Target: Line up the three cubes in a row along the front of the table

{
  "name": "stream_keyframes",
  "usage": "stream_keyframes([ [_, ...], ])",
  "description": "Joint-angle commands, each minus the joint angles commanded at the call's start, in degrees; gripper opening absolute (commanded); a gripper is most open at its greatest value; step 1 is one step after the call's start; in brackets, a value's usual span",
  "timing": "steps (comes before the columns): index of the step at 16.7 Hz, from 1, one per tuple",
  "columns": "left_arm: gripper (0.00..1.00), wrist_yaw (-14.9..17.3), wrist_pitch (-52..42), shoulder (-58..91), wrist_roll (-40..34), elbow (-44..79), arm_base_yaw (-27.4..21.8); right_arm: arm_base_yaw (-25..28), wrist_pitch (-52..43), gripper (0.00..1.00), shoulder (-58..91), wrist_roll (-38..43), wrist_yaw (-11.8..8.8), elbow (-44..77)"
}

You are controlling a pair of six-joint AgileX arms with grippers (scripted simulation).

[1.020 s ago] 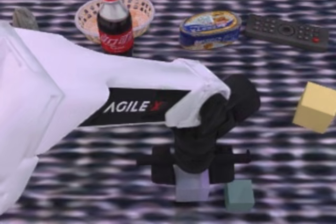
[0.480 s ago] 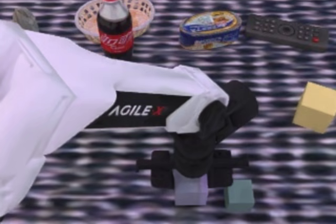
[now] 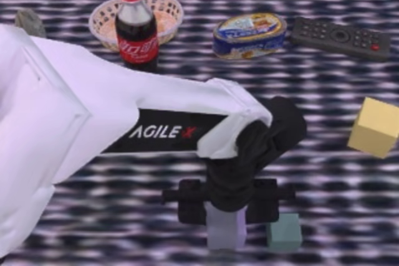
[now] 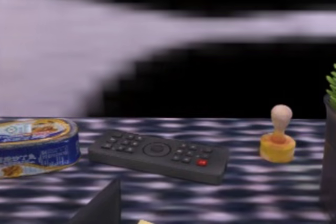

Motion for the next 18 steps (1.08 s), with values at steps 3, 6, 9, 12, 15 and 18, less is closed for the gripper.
stream_keyframes([
  [3,1.00,0.0,0.0,0.0,0.0,0.0,0.0,0.0,0.0,1.00,0.0,0.0,0.0,0.0],
  [6,1.00,0.0,0.0,0.0,0.0,0.0,0.0,0.0,0.0,1.00,0.0,0.0,0.0,0.0],
  [9,1.00,0.0,0.0,0.0,0.0,0.0,0.0,0.0,0.0,1.00,0.0,0.0,0.0,0.0],
  [12,1.00,0.0,-0.2,-0.1,0.0,0.2,0.1,0.0,0.0,1.00,0.0,0.0,0.0,0.0],
  [15,1.00,0.0,-4.4,-1.5,-0.3,2.8,0.4,0.0,0.0,1.00,0.0,0.0,0.0,0.0],
  [18,1.00,0.0,-11.2,-4.0,-0.4,6.5,0.8,0.0,0.0,1.00,0.0,0.0,0.0,0.0],
])
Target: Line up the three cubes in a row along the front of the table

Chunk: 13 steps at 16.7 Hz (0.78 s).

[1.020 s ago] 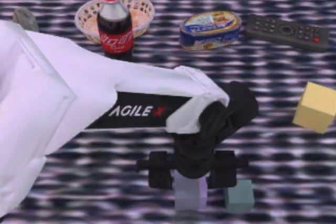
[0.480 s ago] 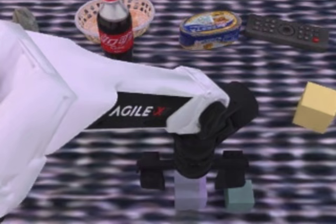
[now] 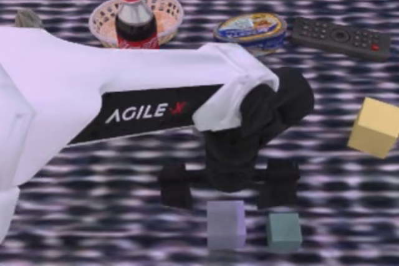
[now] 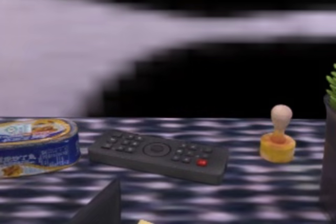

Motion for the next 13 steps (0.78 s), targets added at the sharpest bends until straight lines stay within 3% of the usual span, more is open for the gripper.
stream_keyframes([
  [8,1.00,-0.1,-2.4,-2.0,0.2,1.2,0.3,0.1,-0.4,1.00,0.5,-0.3,0.0,0.5],
  [13,1.00,-0.5,4.1,-13.9,2.1,-8.9,6.9,0.9,-7.5,1.00,11.8,-7.1,-0.2,11.2],
])
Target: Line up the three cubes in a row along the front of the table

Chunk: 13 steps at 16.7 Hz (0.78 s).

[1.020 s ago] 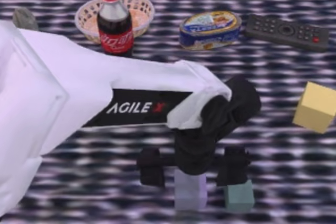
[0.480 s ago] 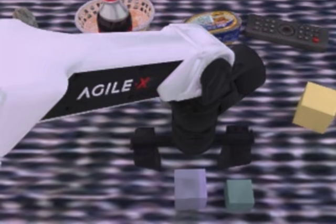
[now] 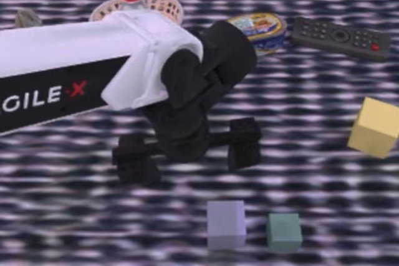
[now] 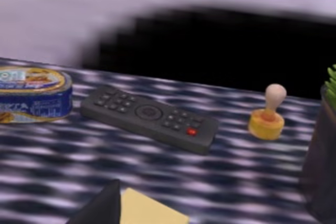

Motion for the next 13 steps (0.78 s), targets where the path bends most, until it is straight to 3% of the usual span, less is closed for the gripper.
stream_keyframes([
  [6,1.00,-0.5,14.9,-31.1,8.0,-23.5,15.1,1.4,-16.5,1.00,30.8,-15.0,0.2,23.8],
  [13,1.00,-0.5,34.9,-70.8,27.1,-54.3,33.3,3.2,-38.3,1.00,73.8,-34.3,0.5,53.2],
])
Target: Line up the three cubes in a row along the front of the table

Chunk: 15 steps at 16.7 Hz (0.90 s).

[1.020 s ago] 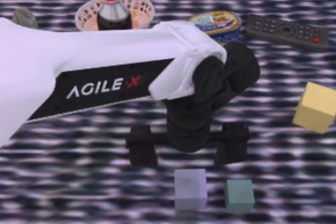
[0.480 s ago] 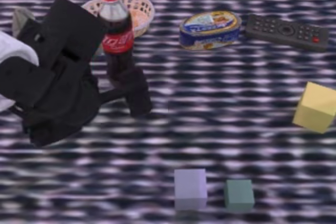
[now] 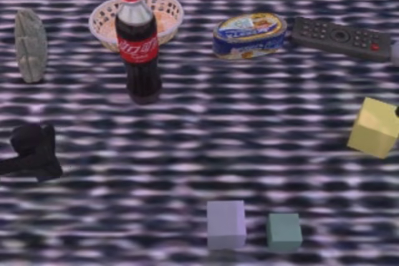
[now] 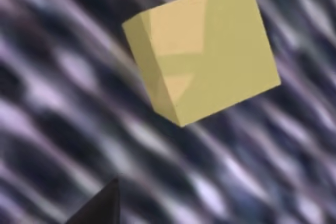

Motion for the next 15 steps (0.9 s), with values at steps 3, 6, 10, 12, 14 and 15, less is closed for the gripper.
stream_keyframes([
  [3,1.00,0.4,7.5,-12.6,8.9,-9.7,6.0,0.7,-7.7,1.00,14.1,-7.0,0.0,11.0],
  [6,1.00,1.0,13.9,-22.5,16.8,-16.6,10.7,1.2,-13.4,1.00,24.3,-12.4,-0.1,20.0],
  [10,1.00,1.6,19.1,-30.5,23.4,-21.3,14.0,1.6,-17.4,1.00,32.4,-16.6,-0.2,27.2],
  [12,1.00,1.7,19.7,-31.3,24.3,-21.7,14.3,1.6,-17.8,1.00,33.3,-17.1,-0.3,28.1],
  [14,1.00,1.7,19.7,-31.3,24.3,-21.7,14.3,1.6,-17.8,1.00,33.3,-17.1,-0.3,28.1],
  [15,1.00,1.7,19.7,-31.3,24.3,-21.7,14.3,1.6,-17.8,1.00,33.3,-17.1,-0.3,28.1],
])
